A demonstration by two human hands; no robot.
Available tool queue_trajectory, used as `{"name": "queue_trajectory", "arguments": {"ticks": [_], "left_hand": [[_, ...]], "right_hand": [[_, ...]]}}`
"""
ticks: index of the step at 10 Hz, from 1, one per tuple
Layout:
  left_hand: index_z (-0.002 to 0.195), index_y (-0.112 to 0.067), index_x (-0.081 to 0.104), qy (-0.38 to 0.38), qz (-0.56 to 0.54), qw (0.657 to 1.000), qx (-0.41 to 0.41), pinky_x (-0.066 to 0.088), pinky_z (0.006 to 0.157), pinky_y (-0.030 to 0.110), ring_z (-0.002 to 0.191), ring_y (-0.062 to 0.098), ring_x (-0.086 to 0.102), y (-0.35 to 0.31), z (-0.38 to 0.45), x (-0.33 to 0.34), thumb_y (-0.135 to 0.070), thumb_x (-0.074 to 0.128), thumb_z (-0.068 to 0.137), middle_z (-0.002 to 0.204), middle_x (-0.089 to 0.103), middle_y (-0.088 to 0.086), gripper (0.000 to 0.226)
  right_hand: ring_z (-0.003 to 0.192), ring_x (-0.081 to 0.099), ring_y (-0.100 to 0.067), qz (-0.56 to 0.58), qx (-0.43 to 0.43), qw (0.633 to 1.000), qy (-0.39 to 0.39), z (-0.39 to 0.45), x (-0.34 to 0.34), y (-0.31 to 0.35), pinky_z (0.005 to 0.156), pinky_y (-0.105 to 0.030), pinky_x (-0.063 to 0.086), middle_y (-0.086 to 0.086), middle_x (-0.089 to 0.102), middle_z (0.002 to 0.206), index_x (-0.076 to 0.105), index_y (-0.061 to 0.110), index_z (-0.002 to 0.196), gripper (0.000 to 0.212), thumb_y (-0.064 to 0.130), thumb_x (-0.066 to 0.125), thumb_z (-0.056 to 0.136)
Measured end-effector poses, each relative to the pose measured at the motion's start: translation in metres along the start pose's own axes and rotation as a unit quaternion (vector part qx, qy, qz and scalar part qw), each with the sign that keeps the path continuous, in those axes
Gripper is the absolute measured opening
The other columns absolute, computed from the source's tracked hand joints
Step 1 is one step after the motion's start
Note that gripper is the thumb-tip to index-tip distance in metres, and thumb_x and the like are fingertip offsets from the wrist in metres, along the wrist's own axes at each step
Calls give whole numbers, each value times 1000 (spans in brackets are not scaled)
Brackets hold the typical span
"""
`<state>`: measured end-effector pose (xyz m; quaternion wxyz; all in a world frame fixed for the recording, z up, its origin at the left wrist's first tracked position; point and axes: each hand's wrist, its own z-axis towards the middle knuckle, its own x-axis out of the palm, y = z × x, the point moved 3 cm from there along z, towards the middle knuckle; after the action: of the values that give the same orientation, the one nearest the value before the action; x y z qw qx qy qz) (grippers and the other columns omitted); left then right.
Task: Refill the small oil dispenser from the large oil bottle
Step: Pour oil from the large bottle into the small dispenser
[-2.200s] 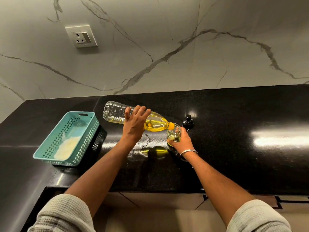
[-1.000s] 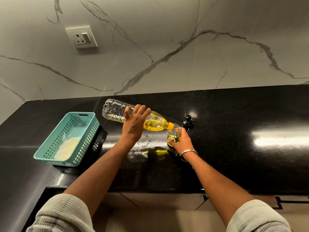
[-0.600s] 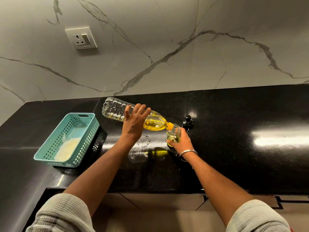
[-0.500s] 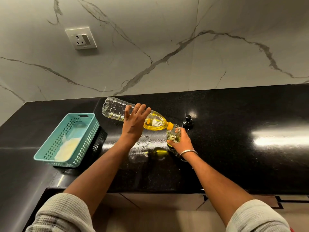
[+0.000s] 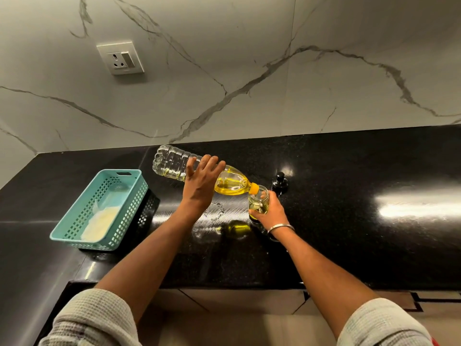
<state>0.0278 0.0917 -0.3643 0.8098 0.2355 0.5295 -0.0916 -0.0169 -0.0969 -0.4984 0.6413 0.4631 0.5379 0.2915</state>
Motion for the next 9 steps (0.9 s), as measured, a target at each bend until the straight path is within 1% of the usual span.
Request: {"name": "queue_trajectory", "arguments": {"ticks": [1, 5, 7, 9], "left_hand": [[116, -23, 63, -5, 2, 1000, 1, 20, 101, 40, 116, 26, 58, 0, 0, -1, 9, 81, 46, 117, 62, 2, 79], [118, -24, 61, 3, -2, 1000, 0, 20, 102, 41, 120, 26, 55, 0, 0, 0, 9, 78, 50, 120, 60, 1, 78], [117, -24, 61, -1, -3, 1000, 0, 20, 101, 41, 118, 26, 56, -1, 1, -1, 9, 79, 50, 119, 61, 1, 77], [117, -24, 62, -1, 0, 1000, 0, 20, 102, 41, 118, 25, 57, -1, 1, -2, 8, 79, 49, 119, 61, 1, 77]], "right_hand": [[103, 59, -20, 1, 2, 1000, -1, 0, 0, 0, 89, -31, 49, -5, 60, 112, 49, 17, 114, 61, 16, 84, 65], [104, 57, -20, -11, 1, 1000, -1, 1, 1, -2, 88, -30, 48, -5, 59, 113, 49, 17, 115, 62, 19, 85, 65], [103, 58, -19, -8, 3, 1000, -1, 1, 0, 0, 86, -26, 46, -5, 59, 113, 49, 17, 114, 61, 17, 84, 65], [103, 58, -19, -10, 0, 1000, -4, 0, 0, 0, 89, -31, 48, -4, 59, 113, 49, 18, 114, 60, 18, 84, 65]]}}
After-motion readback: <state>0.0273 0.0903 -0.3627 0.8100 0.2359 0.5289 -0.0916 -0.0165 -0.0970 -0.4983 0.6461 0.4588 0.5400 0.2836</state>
